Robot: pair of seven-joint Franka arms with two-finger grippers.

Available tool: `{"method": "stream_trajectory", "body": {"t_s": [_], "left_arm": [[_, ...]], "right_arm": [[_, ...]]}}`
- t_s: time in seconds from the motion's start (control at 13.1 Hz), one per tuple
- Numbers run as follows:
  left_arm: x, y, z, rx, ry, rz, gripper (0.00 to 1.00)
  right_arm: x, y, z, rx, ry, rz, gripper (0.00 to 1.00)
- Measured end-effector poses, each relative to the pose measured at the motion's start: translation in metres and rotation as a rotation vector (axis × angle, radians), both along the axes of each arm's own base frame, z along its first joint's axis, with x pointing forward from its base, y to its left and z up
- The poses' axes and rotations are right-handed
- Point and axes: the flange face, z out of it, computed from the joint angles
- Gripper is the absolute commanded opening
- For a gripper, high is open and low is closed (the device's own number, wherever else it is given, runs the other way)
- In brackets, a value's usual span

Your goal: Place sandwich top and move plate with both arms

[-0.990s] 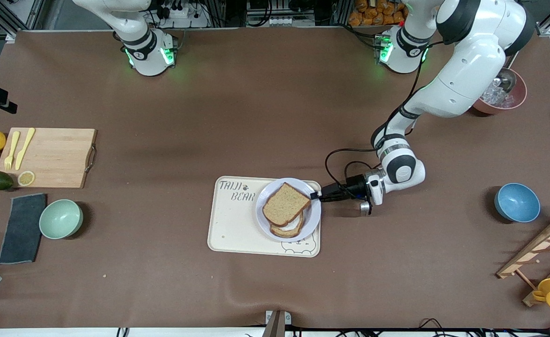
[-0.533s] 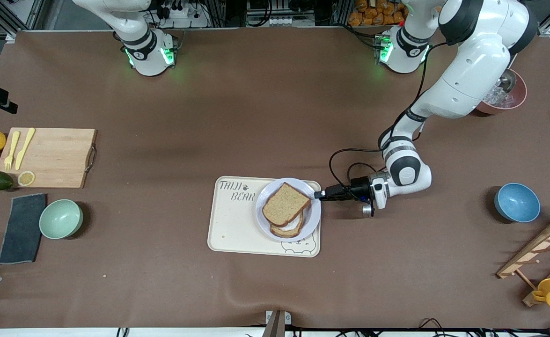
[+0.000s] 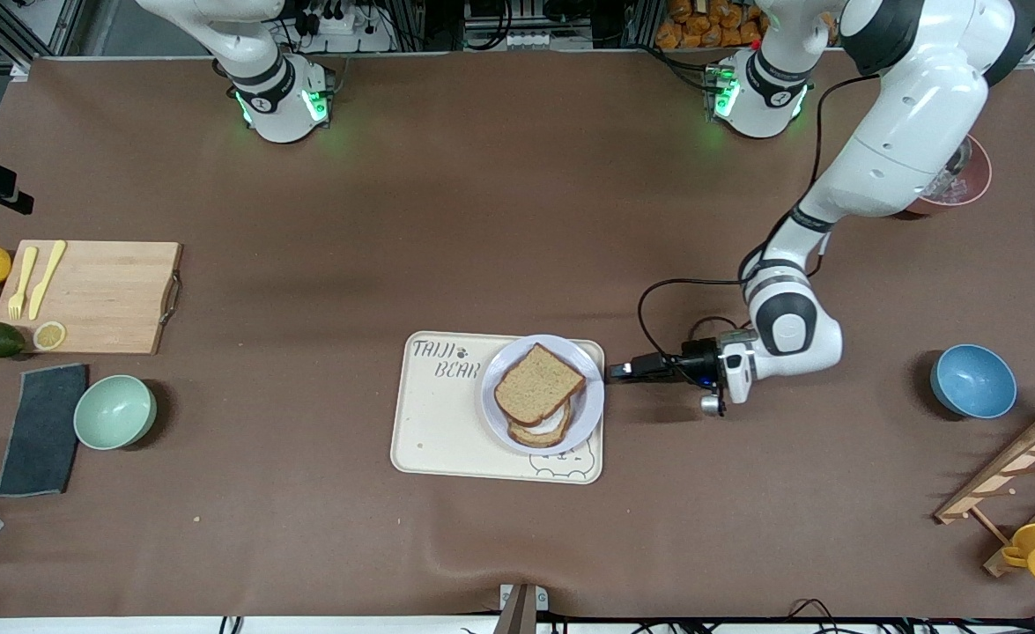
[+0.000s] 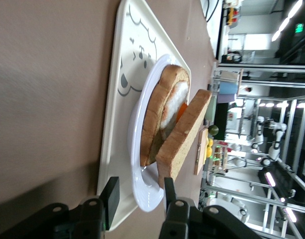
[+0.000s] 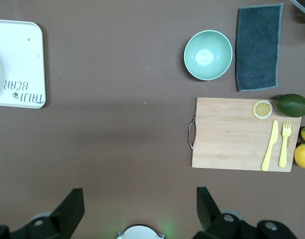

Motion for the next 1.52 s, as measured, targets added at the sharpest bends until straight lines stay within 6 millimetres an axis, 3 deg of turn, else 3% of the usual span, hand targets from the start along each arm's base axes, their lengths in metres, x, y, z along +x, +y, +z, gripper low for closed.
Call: {"method": "stream_trajectory", "body": {"t_s": [0.08, 0.23, 0.46, 0.69, 1.07, 1.22, 1.29, 1.37, 1.52], "left_arm": [[0.007, 0.007, 0.017, 0.027, 0.011, -0.010, 0.36], [0.021, 0.016, 0.056, 0.098, 0.032, -0.025, 0.34], [0.043, 0.035, 0.106, 0.245, 0.064, -0.039, 0.35], [0.058, 0.041, 0.154, 0.394, 0.096, -0.094, 0.37], [0.065, 0.075, 0.235, 0.823, 0.047, -0.198, 0.43], [0.061, 0.081, 0.262, 0.966, 0.016, -0.254, 0.60], [0.059, 0.084, 0.274, 1.027, 0.007, -0.279, 0.95], [0.058, 0.089, 0.287, 1.076, 0.000, -0.291, 1.00], [0.051, 0.101, 0.313, 1.157, -0.001, -0.302, 1.00]], "right_arm": [[0.000, 0.000, 0.000, 0.000, 0.000, 0.000, 1.00], [0.000, 0.000, 0.000, 0.000, 0.000, 0.000, 1.00], [0.001, 0.003, 0.000, 0.000, 0.001, 0.005, 1.00], [0.002, 0.004, -0.002, 0.000, 0.004, 0.008, 1.00], [0.002, 0.004, -0.002, 0.000, 0.005, 0.007, 1.00], [0.001, 0.001, -0.002, 0.000, 0.005, 0.003, 1.00], [0.001, 0.001, -0.002, 0.000, 0.006, 0.002, 1.00], [0.001, 0.001, -0.003, 0.000, 0.006, 0.002, 1.00], [0.001, 0.001, -0.003, 0.000, 0.006, 0.002, 1.00]]}}
